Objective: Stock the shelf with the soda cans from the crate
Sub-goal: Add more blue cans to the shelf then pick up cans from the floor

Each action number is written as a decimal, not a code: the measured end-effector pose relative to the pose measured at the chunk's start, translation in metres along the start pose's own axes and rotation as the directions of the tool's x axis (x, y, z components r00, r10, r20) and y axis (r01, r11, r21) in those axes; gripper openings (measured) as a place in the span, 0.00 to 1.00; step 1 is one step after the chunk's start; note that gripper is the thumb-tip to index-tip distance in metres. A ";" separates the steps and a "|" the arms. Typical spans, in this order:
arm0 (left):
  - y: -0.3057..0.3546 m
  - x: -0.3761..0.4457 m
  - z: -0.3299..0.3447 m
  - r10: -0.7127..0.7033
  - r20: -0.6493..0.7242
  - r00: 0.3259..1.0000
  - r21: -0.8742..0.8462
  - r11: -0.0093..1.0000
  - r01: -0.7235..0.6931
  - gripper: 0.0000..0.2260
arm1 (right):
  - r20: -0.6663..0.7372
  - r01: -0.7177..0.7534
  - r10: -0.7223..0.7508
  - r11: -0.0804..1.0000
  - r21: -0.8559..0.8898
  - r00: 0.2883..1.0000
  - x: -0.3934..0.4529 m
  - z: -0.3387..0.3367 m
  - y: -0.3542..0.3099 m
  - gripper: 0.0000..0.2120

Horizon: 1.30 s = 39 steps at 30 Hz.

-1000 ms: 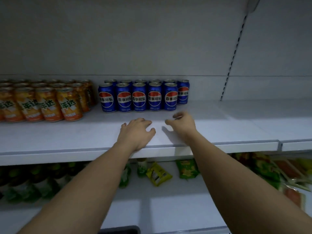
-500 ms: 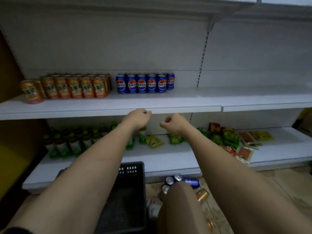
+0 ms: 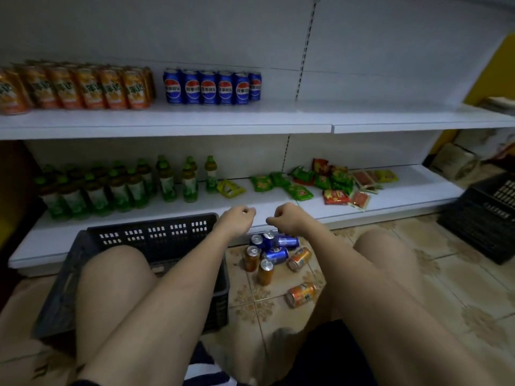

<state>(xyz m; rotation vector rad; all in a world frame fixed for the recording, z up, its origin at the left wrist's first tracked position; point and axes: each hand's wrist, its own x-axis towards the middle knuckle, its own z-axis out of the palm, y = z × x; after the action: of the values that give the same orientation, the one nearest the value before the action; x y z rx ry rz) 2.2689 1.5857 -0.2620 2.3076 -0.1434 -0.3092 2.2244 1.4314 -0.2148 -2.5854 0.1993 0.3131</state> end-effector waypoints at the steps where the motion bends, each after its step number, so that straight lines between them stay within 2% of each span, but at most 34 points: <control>1: -0.007 0.000 0.007 -0.010 0.013 1.000 -0.004 1.000 0.010 0.19 | 0.003 -0.018 0.018 1.000 0.000 1.000 0.001 0.009 0.007 0.14; 6: -0.040 0.001 0.060 -0.087 0.124 0.988 -0.119 0.988 0.102 0.13 | 0.126 -0.132 0.131 0.991 -0.006 0.983 0.008 0.057 0.052 0.12; 10: -0.067 0.015 0.112 -0.170 0.228 0.959 -0.109 0.974 0.199 0.13 | 0.259 -0.195 0.197 0.980 -0.032 0.946 0.022 0.091 0.095 0.14; 13: -0.080 0.030 0.145 -0.222 0.272 0.936 -0.078 0.965 0.252 0.12 | 0.394 -0.271 0.283 0.959 -0.086 0.874 0.047 0.118 0.129 0.16; 18: -0.120 0.069 0.198 -0.387 0.317 0.866 -0.019 0.910 0.414 0.19 | 0.553 -0.350 0.363 0.927 -0.134 0.750 0.105 0.162 0.188 0.17; 20: -0.130 0.094 0.210 -0.418 0.315 0.852 -0.009 0.897 0.442 0.13 | 0.527 -0.304 0.351 0.936 -0.177 0.774 0.136 0.173 0.209 0.17; 23: -0.133 0.143 0.226 -0.409 0.234 0.882 0.005 0.908 0.419 0.08 | 0.353 -0.220 0.279 0.955 -0.199 0.893 0.191 0.187 0.233 0.17; 26: -0.128 0.195 0.248 -0.375 0.149 0.915 -0.040 0.922 0.384 0.07 | 0.249 -0.119 0.167 0.973 -0.198 0.954 0.247 0.201 0.247 0.24; 29: -0.128 0.239 0.273 -0.337 0.132 0.932 -0.048 0.937 0.345 0.09 | 0.267 -0.033 0.113 0.958 -0.286 0.957 0.295 0.219 0.257 0.32; 32: -0.137 0.267 0.295 -0.369 0.176 0.912 0.050 0.929 0.366 0.12 | 0.258 -0.059 0.141 0.951 -0.303 0.956 0.325 0.236 0.268 0.32; 36: -0.146 0.282 0.317 -0.408 0.240 0.881 0.163 0.912 0.377 0.13 | 0.242 -0.059 0.156 0.930 -0.364 0.958 0.337 0.253 0.277 0.36; 39: -0.150 0.290 0.326 -0.444 0.236 0.864 0.179 0.894 0.411 0.16 | 0.198 -0.142 0.213 0.937 -0.319 0.957 0.341 0.258 0.274 0.34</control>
<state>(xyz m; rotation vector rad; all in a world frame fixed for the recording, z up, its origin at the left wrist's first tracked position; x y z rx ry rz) 2.4625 1.4015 -0.6378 2.3928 0.2299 -0.8686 2.4499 1.3043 -0.6518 -2.8056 0.3262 0.7599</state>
